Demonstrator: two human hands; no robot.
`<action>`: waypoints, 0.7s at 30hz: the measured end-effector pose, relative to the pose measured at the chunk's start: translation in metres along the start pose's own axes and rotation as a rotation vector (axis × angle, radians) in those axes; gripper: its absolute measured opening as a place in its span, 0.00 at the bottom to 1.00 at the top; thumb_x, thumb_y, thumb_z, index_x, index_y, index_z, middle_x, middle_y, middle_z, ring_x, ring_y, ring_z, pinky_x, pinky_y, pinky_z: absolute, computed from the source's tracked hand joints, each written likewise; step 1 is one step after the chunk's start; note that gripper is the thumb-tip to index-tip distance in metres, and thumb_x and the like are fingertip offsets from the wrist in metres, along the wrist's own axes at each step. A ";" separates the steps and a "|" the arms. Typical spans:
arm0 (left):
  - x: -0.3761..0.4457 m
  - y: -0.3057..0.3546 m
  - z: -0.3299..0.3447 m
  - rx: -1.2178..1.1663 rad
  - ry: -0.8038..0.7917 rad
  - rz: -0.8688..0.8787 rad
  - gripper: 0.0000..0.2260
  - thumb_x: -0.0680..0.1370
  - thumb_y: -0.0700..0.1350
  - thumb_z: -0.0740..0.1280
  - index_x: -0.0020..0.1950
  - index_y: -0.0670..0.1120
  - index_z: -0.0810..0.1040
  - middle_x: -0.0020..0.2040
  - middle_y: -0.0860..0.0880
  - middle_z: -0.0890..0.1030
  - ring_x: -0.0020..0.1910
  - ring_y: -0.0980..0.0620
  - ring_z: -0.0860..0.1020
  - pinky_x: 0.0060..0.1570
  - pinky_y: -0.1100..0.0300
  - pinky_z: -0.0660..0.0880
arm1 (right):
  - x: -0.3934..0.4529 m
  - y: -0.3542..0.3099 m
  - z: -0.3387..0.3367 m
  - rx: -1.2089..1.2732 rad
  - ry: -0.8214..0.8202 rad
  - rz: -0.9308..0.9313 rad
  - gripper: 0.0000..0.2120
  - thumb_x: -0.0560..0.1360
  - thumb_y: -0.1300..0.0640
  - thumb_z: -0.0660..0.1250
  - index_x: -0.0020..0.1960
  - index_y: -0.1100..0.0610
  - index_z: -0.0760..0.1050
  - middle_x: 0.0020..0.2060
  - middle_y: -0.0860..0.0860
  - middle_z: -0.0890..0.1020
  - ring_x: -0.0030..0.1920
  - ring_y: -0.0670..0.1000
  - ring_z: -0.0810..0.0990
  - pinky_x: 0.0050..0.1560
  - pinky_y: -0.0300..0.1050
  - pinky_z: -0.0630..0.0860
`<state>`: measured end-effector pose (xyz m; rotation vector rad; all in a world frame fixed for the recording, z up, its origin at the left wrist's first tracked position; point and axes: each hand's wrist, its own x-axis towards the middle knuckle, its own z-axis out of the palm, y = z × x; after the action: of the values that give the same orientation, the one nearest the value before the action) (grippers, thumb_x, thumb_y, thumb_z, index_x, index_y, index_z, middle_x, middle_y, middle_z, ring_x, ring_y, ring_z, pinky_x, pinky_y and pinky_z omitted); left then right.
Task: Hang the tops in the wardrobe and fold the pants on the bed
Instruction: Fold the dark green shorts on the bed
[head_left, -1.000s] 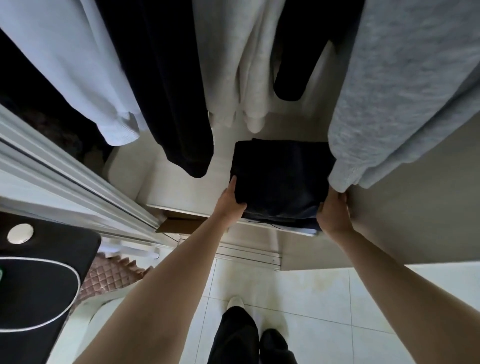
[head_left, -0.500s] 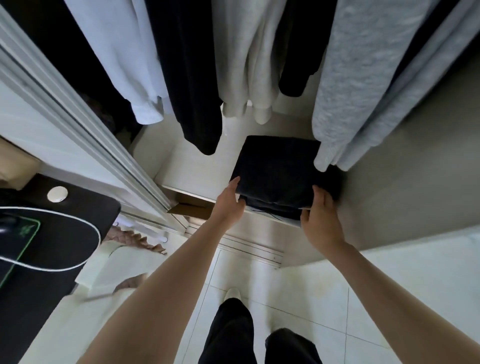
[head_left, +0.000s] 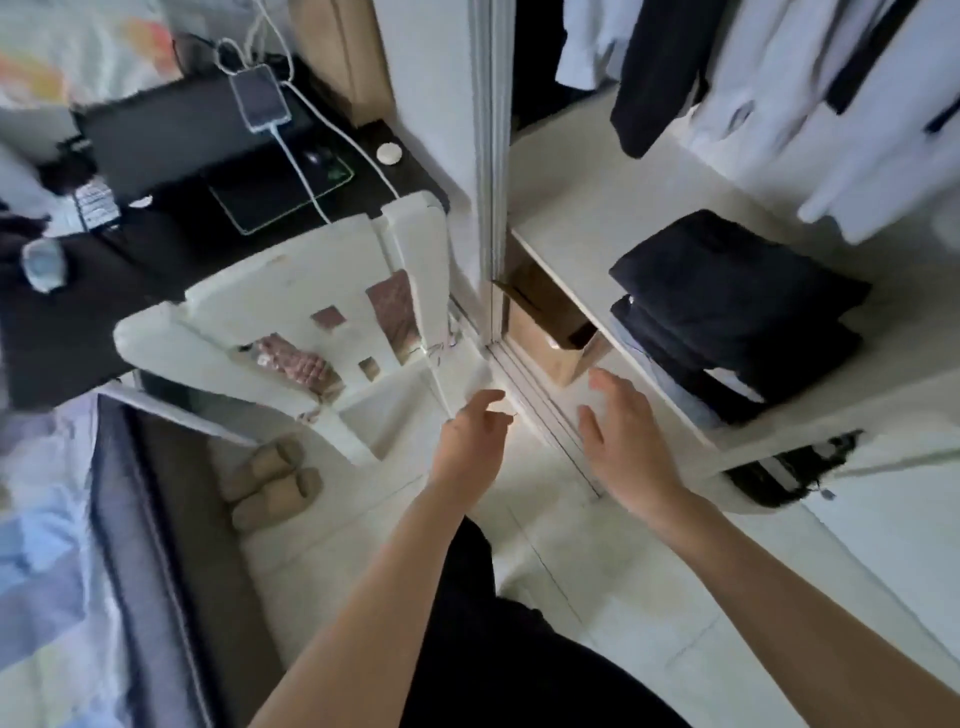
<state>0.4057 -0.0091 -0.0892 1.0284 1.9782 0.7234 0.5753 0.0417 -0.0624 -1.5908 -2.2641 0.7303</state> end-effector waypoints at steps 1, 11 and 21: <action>-0.027 -0.019 -0.011 -0.025 0.060 -0.042 0.15 0.81 0.41 0.59 0.65 0.52 0.74 0.51 0.53 0.84 0.41 0.54 0.80 0.35 0.62 0.74 | -0.014 -0.015 0.009 0.020 -0.047 -0.067 0.21 0.81 0.53 0.59 0.72 0.56 0.63 0.66 0.53 0.72 0.66 0.52 0.71 0.61 0.44 0.72; -0.240 -0.151 -0.074 -0.349 0.653 -0.383 0.10 0.82 0.43 0.58 0.57 0.55 0.76 0.41 0.57 0.82 0.41 0.59 0.79 0.38 0.61 0.75 | -0.123 -0.133 0.087 0.030 -0.439 -0.581 0.21 0.80 0.57 0.60 0.72 0.57 0.63 0.62 0.51 0.74 0.63 0.50 0.71 0.57 0.39 0.70; -0.467 -0.292 -0.075 -0.560 0.980 -0.641 0.13 0.80 0.43 0.62 0.49 0.64 0.73 0.38 0.55 0.83 0.36 0.62 0.80 0.29 0.67 0.72 | -0.298 -0.254 0.186 -0.011 -0.746 -0.945 0.20 0.80 0.58 0.60 0.71 0.58 0.67 0.60 0.51 0.77 0.63 0.49 0.70 0.56 0.30 0.61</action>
<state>0.3981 -0.5649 -0.0950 -0.4068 2.4302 1.4344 0.3879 -0.3486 -0.0602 -0.0573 -3.0538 1.0892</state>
